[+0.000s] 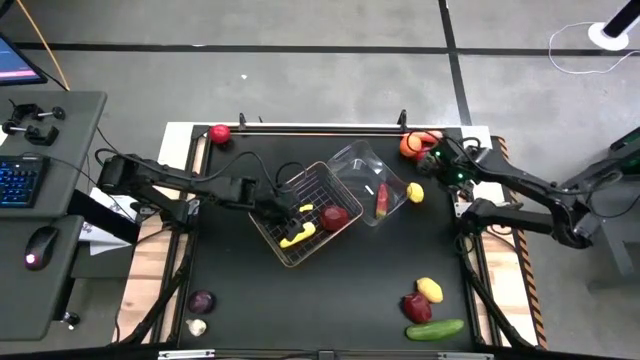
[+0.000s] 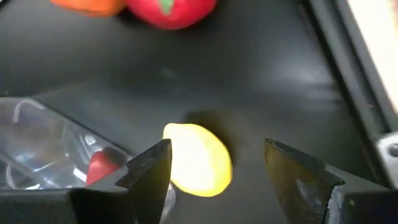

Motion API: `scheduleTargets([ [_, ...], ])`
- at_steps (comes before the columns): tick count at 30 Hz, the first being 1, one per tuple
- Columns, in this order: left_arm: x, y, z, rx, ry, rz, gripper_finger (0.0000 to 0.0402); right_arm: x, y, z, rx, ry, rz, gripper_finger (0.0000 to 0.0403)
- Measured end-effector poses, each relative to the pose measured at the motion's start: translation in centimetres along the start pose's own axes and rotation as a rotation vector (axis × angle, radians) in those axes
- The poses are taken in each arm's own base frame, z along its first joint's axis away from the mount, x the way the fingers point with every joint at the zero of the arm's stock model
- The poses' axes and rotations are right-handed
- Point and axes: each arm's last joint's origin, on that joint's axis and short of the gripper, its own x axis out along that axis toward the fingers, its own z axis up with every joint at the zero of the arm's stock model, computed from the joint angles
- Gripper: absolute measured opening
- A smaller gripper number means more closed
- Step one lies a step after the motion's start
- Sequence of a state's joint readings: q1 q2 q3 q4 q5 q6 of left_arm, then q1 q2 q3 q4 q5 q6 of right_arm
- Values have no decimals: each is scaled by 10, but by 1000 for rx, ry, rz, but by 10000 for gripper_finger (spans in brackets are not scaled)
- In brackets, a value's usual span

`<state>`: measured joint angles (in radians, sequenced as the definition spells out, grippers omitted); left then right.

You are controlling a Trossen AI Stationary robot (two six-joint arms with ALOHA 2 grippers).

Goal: Sort produce into baskets
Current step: Put the top lemon into the gold wire basket

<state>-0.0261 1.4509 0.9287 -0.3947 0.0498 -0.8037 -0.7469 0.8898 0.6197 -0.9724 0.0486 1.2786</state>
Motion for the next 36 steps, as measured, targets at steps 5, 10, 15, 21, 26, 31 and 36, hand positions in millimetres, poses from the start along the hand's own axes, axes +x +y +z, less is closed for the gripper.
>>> scheduleTargets([
  [5,0,2,2,-40,-13,5,271,6,9,-5,-111,14,12,245],
  [10,0,2,3,-89,-15,7,271,14,15,-6,-215,37,-5,245],
  [15,0,3,3,-121,-15,8,271,17,16,-8,-292,115,6,245],
  [21,0,3,3,-123,-16,9,271,16,16,-10,-350,151,24,245],
  [26,0,3,3,-122,-19,11,271,18,16,-10,-375,158,9,245],
  [31,0,3,3,-121,-25,16,271,26,18,-10,-400,188,-31,245],
  [36,0,3,3,-121,-25,16,271,34,21,-8,-391,199,-62,245],
])
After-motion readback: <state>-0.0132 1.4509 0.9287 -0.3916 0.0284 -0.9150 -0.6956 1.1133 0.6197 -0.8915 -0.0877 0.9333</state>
